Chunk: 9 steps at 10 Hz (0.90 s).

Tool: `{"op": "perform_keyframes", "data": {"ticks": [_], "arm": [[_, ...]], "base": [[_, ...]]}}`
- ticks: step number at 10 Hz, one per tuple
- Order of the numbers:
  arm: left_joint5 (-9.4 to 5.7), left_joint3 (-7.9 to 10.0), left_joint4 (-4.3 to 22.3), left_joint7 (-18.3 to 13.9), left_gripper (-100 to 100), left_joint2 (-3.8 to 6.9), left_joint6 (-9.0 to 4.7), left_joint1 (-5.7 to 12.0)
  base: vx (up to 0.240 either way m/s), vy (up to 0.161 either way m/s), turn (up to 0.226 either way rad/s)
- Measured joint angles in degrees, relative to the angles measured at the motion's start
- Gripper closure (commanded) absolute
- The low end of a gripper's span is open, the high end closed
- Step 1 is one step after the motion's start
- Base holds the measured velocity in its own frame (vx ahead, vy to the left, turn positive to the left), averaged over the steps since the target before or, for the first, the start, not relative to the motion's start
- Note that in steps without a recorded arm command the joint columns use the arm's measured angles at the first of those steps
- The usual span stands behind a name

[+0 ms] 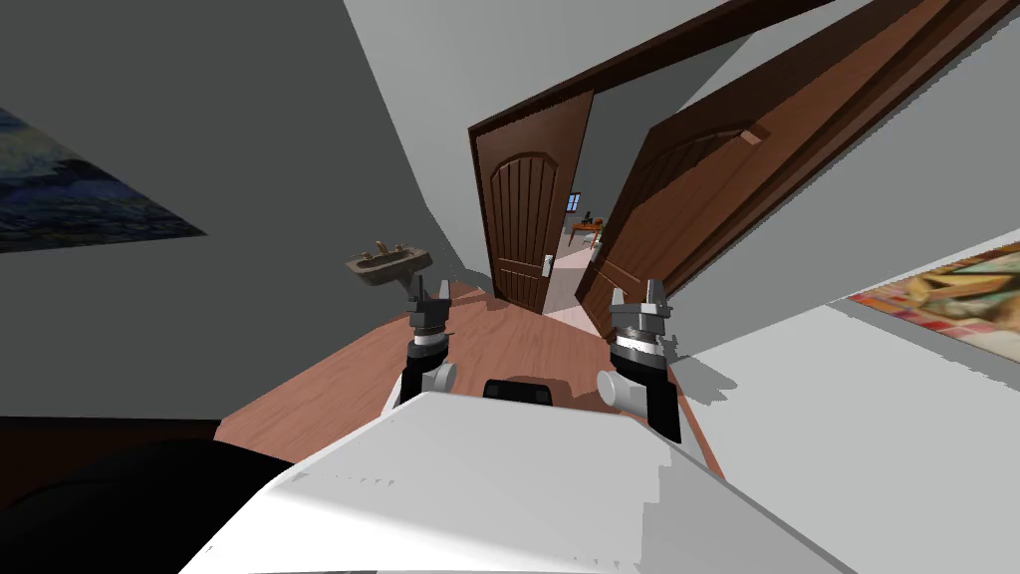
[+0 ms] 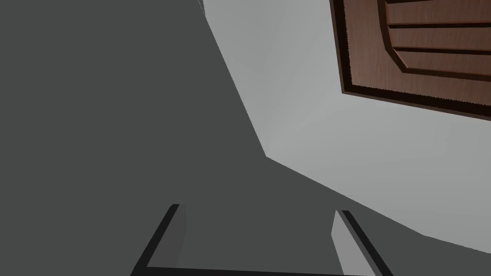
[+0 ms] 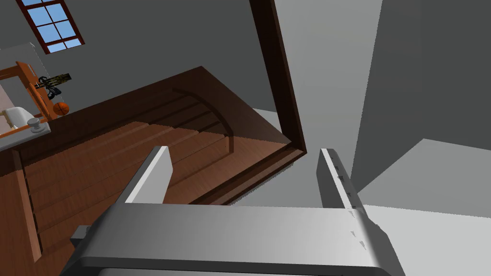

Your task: Push the door open

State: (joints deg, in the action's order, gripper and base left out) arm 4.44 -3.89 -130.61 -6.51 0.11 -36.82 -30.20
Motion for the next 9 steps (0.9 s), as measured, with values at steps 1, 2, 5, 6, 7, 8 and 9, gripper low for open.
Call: {"op": "perform_keyframes", "data": {"ticks": [1,2,5,6,7,8,9], "arm": [[0.24,-0.26,1.16,-0.02,-100,0.15,0.08,0.69],[0.45,-0.41,2.81,-0.14,-100,0.57,0.61,1.85],[1.13,-1.26,6.62,-0.84,-100,1.72,2.28,3.85],[1.2,-1.27,7.79,-1.15,-100,2.14,2.75,4.53],[1.32,-1.36,9.49,-1.48,-100,2.55,2.92,5.22],[1.6,-1.68,11.03,-1.59,-100,2.64,3.21,6.09],[1.82,-2.02,12.37,-1.85,-100,3.03,3.55,6.46]], "base": [[0.173,-0.05,-0.046],[0.168,-0.06,-0.031],[0.156,-0.082,-0.026],[0.134,-0.058,-0.033],[0.126,-0.041,-0.019],[0.154,-0.037,-0.036],[0.135,-0.052,-0.028]]}}
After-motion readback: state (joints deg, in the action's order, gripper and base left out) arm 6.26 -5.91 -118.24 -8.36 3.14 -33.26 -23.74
